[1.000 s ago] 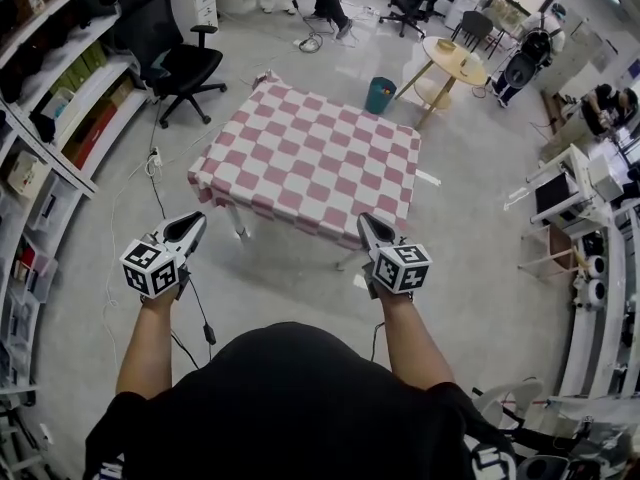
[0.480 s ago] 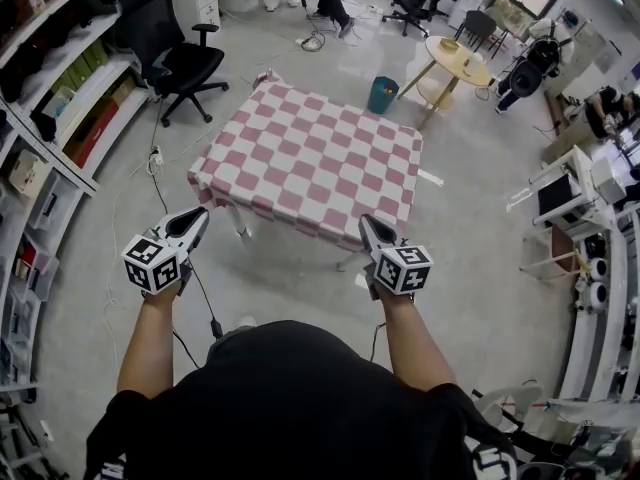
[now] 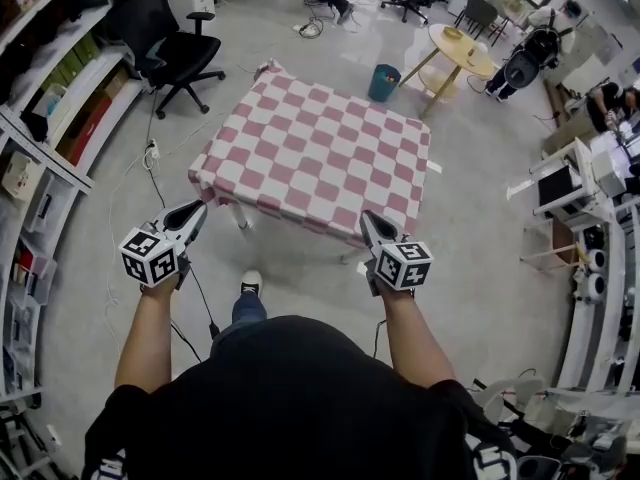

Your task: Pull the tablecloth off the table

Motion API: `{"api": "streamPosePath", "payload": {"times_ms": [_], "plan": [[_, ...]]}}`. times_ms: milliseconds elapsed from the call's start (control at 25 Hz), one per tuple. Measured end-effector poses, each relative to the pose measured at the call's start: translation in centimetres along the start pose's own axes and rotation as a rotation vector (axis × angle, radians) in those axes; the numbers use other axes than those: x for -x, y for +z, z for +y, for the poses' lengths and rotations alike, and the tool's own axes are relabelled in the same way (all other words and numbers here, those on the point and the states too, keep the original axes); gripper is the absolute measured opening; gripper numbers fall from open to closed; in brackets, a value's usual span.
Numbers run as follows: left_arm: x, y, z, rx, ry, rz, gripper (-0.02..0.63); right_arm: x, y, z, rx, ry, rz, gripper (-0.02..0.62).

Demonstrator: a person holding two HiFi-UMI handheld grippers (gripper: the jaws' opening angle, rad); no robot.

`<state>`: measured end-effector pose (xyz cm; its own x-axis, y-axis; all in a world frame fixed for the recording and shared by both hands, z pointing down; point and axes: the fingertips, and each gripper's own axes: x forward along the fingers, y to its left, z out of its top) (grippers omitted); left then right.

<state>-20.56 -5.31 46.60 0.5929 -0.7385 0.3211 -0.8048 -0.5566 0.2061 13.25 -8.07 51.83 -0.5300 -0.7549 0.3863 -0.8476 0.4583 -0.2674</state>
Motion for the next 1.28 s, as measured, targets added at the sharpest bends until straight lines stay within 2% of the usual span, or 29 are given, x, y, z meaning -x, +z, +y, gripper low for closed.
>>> {"api": "streamPosePath", "payload": {"times_ms": [280, 680, 960, 1280], "plan": [[-4.4, 2.9, 6.0, -0.033, -0.061, 0.028, 0.052, -5.6, 2.5, -0.6, -0.031, -0.063, -0.017, 0.043], [-10.1, 9.0, 14.8, -0.063, -0.135, 0.015, 0.052, -11.8, 5.8, -0.4, -0.062, -0.135, -0.033, 0.043], [-13.1, 11.8, 19.1, -0.085, -0.186, 0.009, 0.052, -13.6, 7.2, -0.7, -0.085, -0.217, -0.051, 0.043], [-16.3, 12.6, 22.0, -0.095, -0.259, 0.022, 0.052, -15.1, 8.3, -0.7, -0.105, -0.293, -0.065, 0.043]]}}
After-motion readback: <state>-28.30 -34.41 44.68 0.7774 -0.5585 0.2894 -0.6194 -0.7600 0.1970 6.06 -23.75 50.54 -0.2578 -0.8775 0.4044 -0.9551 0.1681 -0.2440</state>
